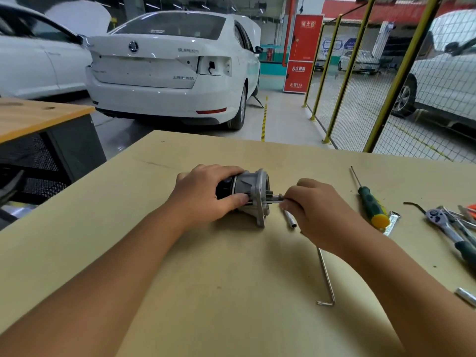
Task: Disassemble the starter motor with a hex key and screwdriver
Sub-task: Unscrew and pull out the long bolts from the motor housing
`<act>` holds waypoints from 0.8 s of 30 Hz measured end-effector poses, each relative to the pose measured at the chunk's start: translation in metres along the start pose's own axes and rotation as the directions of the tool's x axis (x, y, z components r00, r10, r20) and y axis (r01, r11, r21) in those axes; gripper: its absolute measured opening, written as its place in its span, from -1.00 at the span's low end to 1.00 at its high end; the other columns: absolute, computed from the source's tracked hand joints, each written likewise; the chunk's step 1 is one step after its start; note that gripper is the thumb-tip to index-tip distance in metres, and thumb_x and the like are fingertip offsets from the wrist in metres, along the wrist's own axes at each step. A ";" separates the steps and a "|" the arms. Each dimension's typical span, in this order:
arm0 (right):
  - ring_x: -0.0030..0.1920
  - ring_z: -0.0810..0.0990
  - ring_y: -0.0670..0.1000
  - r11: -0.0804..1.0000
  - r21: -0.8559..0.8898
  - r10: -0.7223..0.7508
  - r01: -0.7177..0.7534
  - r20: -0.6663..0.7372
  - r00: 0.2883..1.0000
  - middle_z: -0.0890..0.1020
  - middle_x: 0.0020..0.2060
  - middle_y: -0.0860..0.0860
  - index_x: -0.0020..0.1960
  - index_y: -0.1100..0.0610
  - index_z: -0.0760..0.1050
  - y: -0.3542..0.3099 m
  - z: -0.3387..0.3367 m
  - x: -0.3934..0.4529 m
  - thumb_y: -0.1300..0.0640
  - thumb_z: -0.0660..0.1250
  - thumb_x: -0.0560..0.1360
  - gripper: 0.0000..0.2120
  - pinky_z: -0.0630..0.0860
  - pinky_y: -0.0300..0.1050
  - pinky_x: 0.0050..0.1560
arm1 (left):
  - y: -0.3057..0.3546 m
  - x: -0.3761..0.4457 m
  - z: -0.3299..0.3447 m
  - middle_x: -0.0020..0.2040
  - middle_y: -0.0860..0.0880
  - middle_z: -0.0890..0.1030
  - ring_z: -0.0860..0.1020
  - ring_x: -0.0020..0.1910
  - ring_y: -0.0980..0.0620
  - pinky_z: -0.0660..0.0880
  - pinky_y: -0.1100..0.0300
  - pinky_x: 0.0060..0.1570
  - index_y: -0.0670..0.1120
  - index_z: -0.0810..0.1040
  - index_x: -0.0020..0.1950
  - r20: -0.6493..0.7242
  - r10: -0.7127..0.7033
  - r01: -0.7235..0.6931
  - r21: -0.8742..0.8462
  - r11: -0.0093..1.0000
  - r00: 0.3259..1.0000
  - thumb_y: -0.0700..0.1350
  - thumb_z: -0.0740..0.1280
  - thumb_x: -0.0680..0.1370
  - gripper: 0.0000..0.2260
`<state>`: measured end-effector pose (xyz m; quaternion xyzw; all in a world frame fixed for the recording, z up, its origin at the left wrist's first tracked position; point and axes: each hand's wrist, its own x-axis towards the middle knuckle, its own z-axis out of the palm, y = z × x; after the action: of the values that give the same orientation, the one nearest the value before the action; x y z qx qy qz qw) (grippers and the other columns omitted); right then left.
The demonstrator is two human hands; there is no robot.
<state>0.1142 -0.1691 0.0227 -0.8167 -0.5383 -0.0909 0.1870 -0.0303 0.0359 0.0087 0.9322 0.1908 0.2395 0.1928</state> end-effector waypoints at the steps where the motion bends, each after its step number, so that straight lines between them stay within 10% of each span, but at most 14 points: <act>1: -0.10 0.51 0.09 0.998 -0.055 -0.007 0.006 -0.010 1.000 0.54 -0.13 0.00 0.02 0.13 0.64 -0.001 0.000 0.000 0.02 0.26 0.64 -0.76 0.46 0.03 -0.06 | 0.000 0.001 -0.001 0.19 0.27 0.59 0.47 0.24 0.06 0.34 -0.07 0.27 0.31 0.48 0.41 0.006 0.000 0.000 0.002 1.000 1.000 0.42 0.30 0.38 -0.40; 5: 0.04 0.46 0.08 0.956 -0.292 -0.039 0.000 -0.127 0.991 0.60 -0.13 -0.16 -0.07 -0.06 0.62 -0.012 -0.005 -0.003 -0.11 0.41 0.52 -0.87 0.33 0.05 0.05 | 0.000 0.000 -0.002 0.20 0.25 0.59 0.47 0.27 0.04 0.35 -0.08 0.28 0.32 0.47 0.41 0.048 0.001 -0.002 0.033 0.999 0.999 0.52 0.30 0.24 -0.24; 18: -0.14 0.53 0.09 0.995 -0.015 -0.095 0.094 -0.061 0.994 0.55 -0.16 0.00 -0.01 0.14 0.62 -0.007 -0.001 0.000 0.02 0.27 0.63 -0.77 0.47 0.05 -0.07 | -0.002 -0.001 0.000 0.19 0.27 0.58 0.46 0.24 0.06 0.32 -0.06 0.27 0.32 0.47 0.42 0.018 0.010 -0.010 0.005 1.000 1.000 0.44 0.31 0.36 -0.37; 24: -0.04 0.53 0.05 0.959 -0.282 -0.070 0.015 -0.185 0.980 0.62 -0.20 -0.16 -0.16 -0.06 0.62 -0.014 0.001 -0.003 -0.13 0.42 0.50 -0.84 0.29 0.09 0.13 | -0.002 -0.002 -0.001 0.22 0.31 0.59 0.48 0.25 0.09 0.35 -0.10 0.33 0.31 0.48 0.40 0.012 0.009 -0.009 -0.020 1.000 1.000 0.51 0.33 0.24 -0.25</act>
<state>0.1000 -0.1659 0.0237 -0.8105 -0.5168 -0.2488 0.1192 -0.0329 0.0363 0.0077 0.9325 0.1831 0.2366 0.2022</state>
